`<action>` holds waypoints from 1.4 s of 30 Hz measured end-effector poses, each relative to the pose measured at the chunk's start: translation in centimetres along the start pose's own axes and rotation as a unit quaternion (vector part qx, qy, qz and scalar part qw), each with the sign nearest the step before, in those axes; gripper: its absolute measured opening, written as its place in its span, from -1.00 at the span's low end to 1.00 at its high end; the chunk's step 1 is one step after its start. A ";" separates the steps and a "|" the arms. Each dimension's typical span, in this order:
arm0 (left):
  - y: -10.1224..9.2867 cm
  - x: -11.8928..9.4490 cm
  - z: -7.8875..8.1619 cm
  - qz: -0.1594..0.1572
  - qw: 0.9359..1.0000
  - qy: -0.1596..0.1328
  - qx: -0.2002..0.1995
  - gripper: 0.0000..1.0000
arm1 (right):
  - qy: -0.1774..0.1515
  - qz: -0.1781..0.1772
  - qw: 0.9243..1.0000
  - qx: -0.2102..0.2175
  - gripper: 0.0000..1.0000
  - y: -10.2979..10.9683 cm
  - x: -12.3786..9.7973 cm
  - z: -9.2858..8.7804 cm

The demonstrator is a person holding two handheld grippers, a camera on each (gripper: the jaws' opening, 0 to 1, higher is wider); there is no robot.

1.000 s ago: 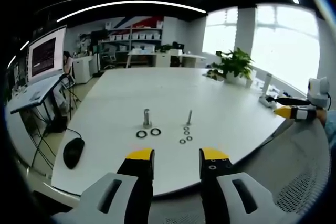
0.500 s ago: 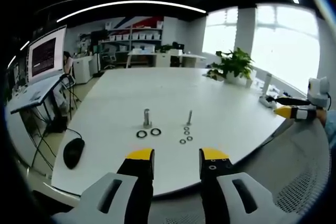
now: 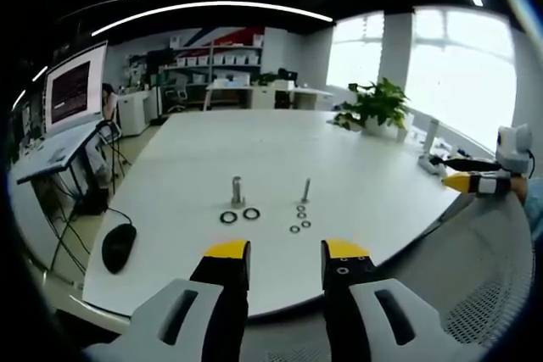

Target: Place the washer onto the threaded stud by aligning its center hole with the stud, sliding it down to the base, and recovering from edge contact or off-axis alignment until the washer reaches the visible bottom stop.

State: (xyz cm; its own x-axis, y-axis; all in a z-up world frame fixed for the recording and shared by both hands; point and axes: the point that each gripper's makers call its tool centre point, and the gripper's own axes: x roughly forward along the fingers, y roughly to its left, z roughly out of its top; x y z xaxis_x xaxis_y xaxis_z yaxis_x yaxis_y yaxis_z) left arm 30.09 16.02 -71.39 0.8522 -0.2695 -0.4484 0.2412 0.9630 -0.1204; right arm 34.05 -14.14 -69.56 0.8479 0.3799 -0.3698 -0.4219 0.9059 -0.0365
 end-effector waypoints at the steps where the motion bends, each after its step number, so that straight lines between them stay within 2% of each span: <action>1: 0.0 0.0 0.0 0.000 1.000 0.000 0.000 -0.38 | 0.000 0.000 1.000 0.000 0.38 0.0 0.0 0.0; 42: -0.1 0.0 0.1 -0.002 1.000 -0.002 -0.001 -0.42 | 0.001 0.000 1.000 0.001 0.33 -0.1 0.1 0.0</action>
State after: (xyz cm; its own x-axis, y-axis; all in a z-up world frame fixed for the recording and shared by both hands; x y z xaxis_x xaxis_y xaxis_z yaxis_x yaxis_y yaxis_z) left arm 30.12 15.96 -71.32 0.8532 -0.2733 -0.4443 0.2440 0.9619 -0.1231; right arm 34.17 -14.16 -69.60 0.8478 0.3790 -0.3709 -0.4208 0.9064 -0.0357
